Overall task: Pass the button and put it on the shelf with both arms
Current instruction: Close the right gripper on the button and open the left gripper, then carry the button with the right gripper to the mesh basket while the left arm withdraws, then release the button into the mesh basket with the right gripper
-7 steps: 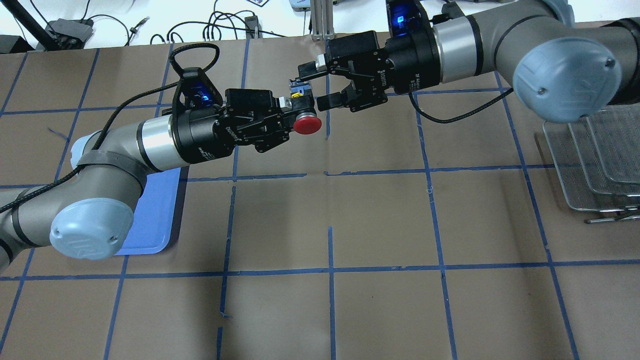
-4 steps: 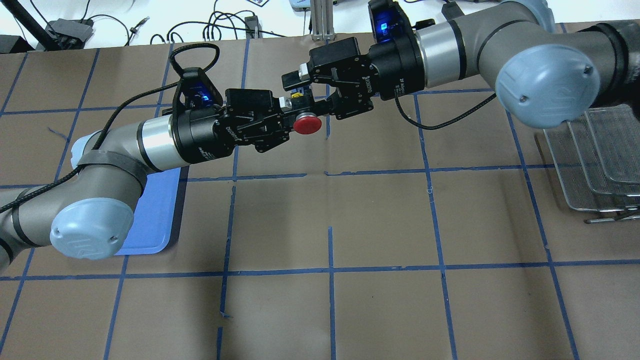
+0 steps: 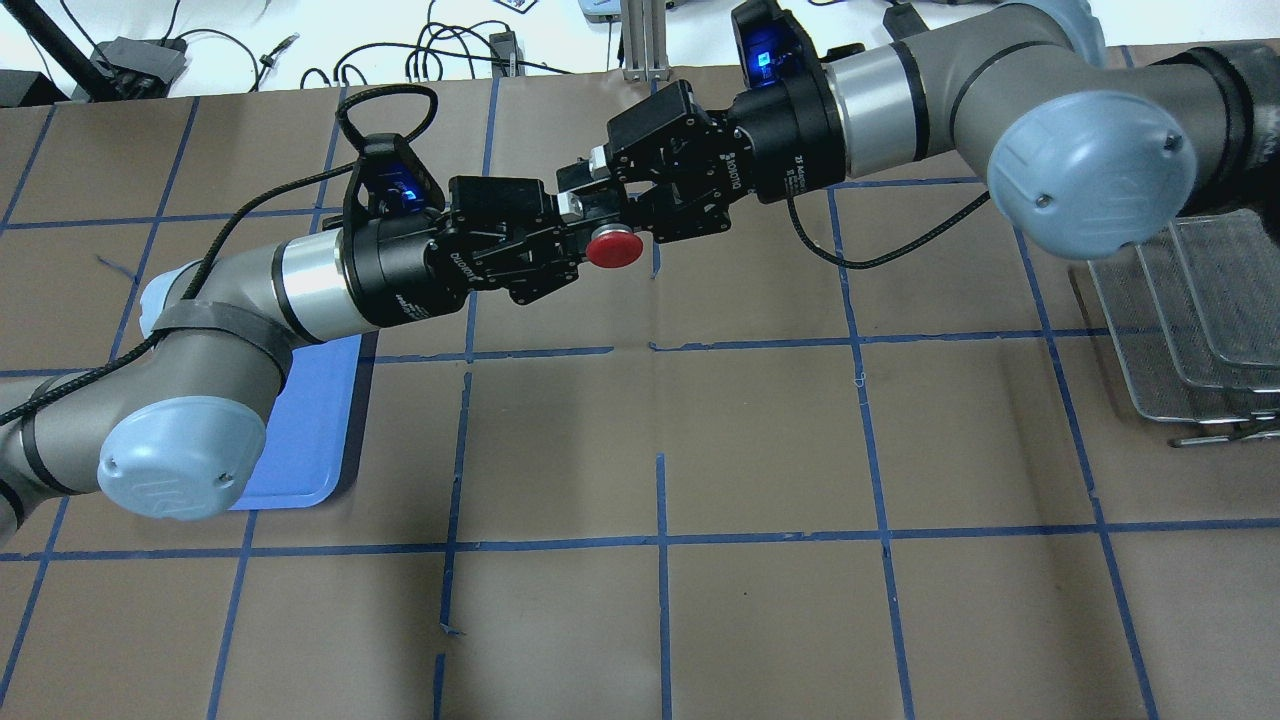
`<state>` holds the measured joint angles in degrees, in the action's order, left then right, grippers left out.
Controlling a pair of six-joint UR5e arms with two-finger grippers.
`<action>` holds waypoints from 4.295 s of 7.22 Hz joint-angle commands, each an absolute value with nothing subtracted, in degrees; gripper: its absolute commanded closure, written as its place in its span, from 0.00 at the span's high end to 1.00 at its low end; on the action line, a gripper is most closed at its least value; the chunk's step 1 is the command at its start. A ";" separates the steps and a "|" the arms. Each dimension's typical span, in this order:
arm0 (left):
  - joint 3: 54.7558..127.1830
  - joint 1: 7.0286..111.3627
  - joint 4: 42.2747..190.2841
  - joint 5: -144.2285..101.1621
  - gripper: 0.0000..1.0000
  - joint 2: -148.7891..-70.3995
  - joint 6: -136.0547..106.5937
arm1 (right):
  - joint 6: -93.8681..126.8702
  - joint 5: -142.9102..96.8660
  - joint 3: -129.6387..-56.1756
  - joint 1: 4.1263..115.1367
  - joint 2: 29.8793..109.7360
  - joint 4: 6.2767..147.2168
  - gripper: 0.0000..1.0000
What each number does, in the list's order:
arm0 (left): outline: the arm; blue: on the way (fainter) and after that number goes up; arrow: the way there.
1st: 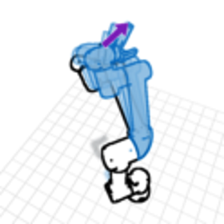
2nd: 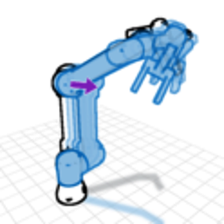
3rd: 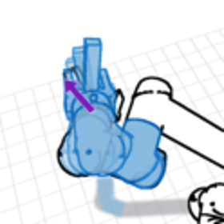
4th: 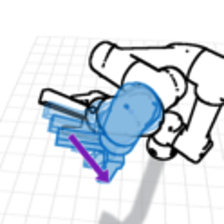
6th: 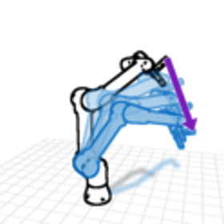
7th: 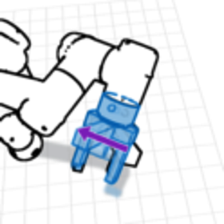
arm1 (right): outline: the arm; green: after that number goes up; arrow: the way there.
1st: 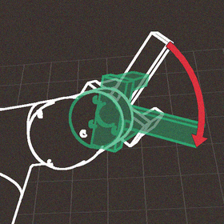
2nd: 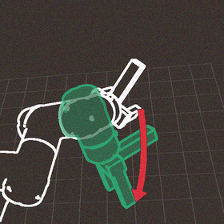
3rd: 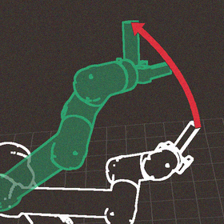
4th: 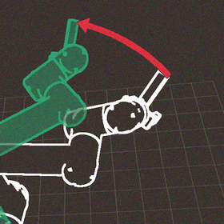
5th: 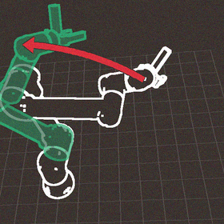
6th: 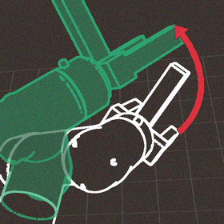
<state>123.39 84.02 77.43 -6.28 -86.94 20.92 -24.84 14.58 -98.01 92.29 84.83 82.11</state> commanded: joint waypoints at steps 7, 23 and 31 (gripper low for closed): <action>122.96 84.02 77.34 -5.45 1.00 -87.10 18.99 | -21.97 19.24 -97.38 89.13 84.11 92.44 0.04; 87.35 85.16 95.19 93.43 1.00 -88.60 -0.70 | -36.48 82.18 -91.84 44.40 87.05 108.05 0.23; 87.71 84.73 93.87 92.55 1.00 -86.66 -0.26 | -36.12 76.20 -91.32 45.26 92.17 104.70 1.00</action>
